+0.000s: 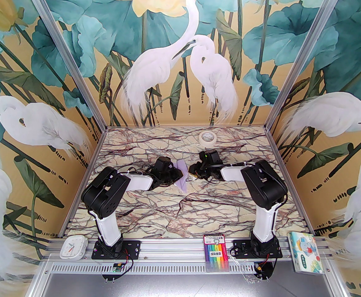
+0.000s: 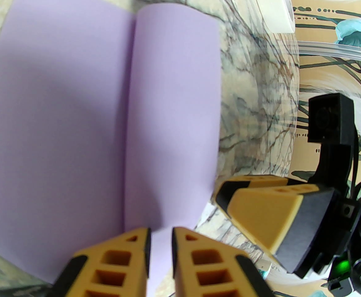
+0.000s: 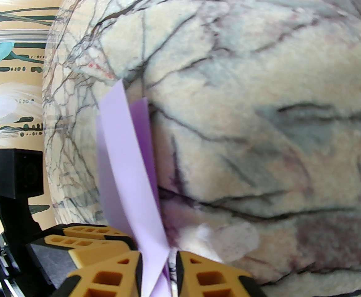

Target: Fold a paper plane with a square sheet of paper (fold left side to right side)

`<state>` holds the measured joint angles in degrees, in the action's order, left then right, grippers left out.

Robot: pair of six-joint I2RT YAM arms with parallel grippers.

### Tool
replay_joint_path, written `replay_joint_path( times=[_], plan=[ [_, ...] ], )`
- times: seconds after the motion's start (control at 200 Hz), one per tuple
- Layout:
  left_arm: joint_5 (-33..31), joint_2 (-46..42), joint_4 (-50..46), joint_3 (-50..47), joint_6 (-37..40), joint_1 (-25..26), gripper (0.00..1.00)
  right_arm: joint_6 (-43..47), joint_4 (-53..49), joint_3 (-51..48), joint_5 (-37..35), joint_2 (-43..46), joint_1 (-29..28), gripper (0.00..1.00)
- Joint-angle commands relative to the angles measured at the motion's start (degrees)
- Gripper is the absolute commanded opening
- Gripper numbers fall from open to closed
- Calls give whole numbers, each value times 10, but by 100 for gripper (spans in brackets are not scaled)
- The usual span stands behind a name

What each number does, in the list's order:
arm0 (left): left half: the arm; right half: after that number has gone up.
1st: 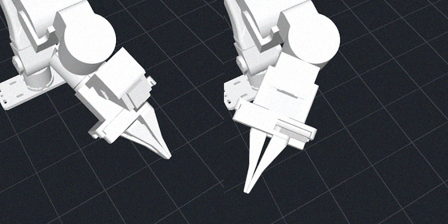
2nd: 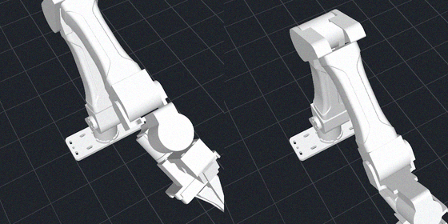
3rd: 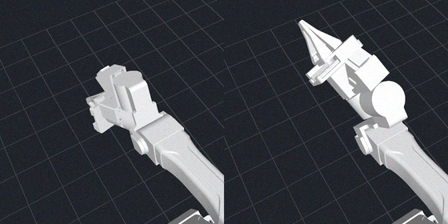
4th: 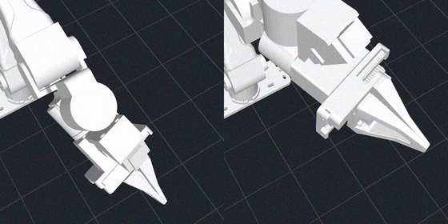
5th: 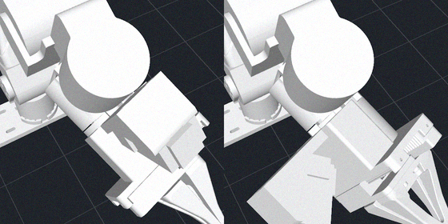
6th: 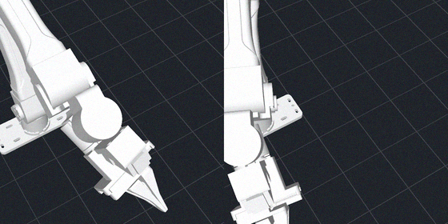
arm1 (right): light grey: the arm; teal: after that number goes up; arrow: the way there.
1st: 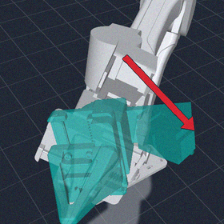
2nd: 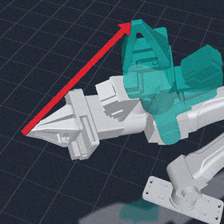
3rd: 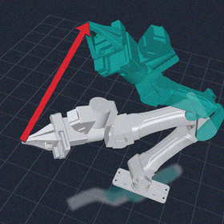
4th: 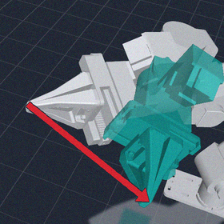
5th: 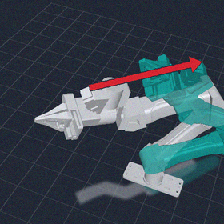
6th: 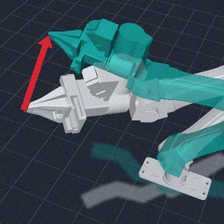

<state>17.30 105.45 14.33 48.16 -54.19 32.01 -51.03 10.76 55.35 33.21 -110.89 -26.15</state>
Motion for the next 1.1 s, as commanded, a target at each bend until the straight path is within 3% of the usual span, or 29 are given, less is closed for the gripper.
replay_joint_path(
  times=[0.0, 0.825, 1.095],
  plan=[
    [-1, 3, -18, 12, 3, 5, 18, -9, 14, 17, 18, -14, 0, 24],
    [-2, 3, -14, 12, 1, 6, 19, 4, -16, 7, -13, -11, 1, 28],
    [0, 6, -15, 15, 2, 8, 18, -4, 11, 22, 24, -38, -1, 19]
  ],
)
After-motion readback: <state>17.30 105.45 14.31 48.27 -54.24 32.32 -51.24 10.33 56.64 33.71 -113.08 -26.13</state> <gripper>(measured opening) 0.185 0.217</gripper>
